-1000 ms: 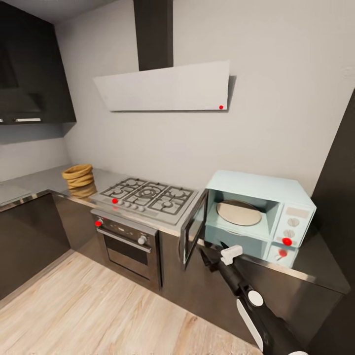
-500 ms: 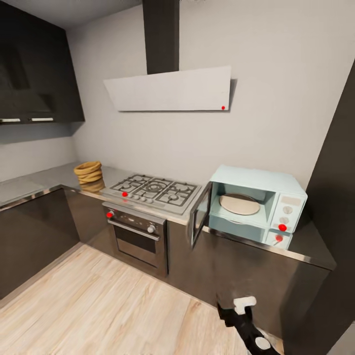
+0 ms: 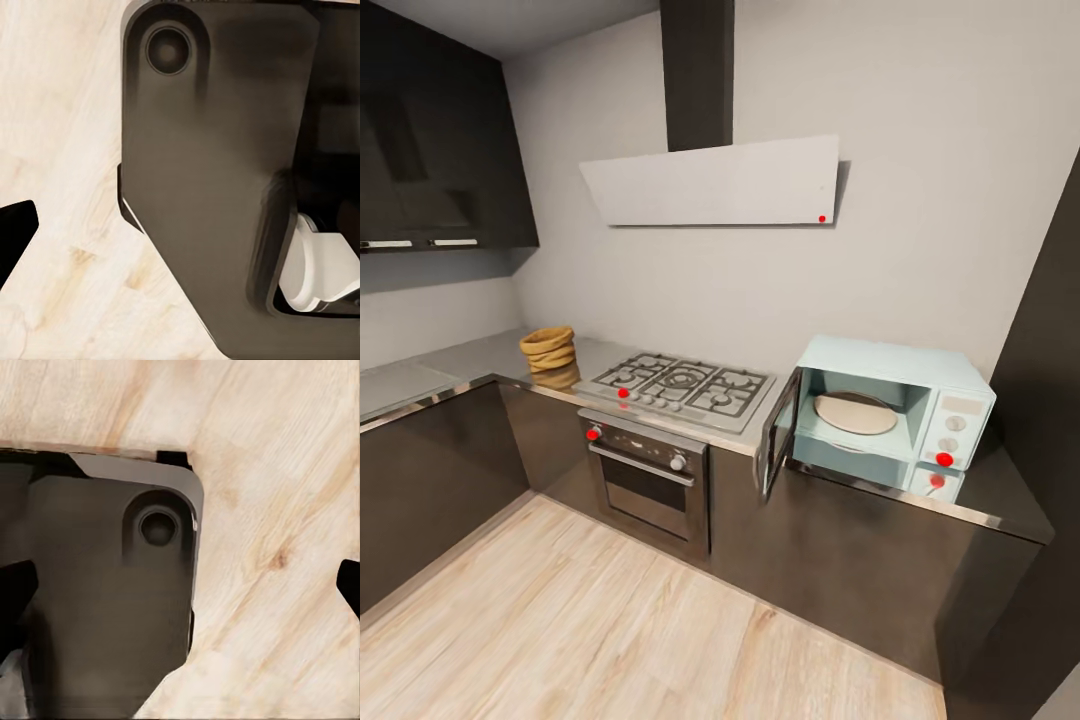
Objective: In the kitchen, take the popcorn bag from the countertop, put it into the microwave, and heat it until the popcorn is cooked so the cooked popcorn ends up inside the bag.
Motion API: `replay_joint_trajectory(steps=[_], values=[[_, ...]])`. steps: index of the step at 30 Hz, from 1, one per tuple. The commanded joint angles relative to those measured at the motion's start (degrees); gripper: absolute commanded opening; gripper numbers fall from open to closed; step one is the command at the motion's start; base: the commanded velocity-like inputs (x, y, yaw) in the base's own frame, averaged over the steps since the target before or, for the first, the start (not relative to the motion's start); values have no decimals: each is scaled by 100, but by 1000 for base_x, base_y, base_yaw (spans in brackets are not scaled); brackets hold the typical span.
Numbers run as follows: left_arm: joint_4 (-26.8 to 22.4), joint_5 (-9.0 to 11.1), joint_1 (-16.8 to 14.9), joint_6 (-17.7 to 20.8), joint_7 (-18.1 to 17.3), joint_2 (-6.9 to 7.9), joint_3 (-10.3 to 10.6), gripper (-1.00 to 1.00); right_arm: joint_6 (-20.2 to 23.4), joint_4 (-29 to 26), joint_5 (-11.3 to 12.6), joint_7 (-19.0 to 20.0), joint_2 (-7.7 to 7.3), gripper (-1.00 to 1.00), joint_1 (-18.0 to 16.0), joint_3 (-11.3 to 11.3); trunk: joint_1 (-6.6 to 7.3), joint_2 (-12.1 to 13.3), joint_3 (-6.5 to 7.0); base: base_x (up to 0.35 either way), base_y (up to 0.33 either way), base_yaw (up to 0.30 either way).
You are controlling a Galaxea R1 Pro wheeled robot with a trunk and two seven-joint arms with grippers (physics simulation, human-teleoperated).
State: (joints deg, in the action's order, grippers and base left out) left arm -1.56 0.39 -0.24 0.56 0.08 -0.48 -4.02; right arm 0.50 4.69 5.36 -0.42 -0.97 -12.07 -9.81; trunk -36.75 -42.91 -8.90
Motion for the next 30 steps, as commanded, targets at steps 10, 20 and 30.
replay_joint_trajectory(steps=[10,20,30], values=[[-2,5,-3,5,1,161,-38,100,-498,-10,78,-310,41,100,327,36,-1,-6,-7,0,0,102],[-1,5,-3,60,1,171,-38,100,-781,-12,71,-335,61,100,328,67,-1,-6,-7,0,0,277],[2,5,-3,69,1,178,-38,100,-780,-12,71,-336,66,100,328,67,-1,-6,-7,47,33,271]])
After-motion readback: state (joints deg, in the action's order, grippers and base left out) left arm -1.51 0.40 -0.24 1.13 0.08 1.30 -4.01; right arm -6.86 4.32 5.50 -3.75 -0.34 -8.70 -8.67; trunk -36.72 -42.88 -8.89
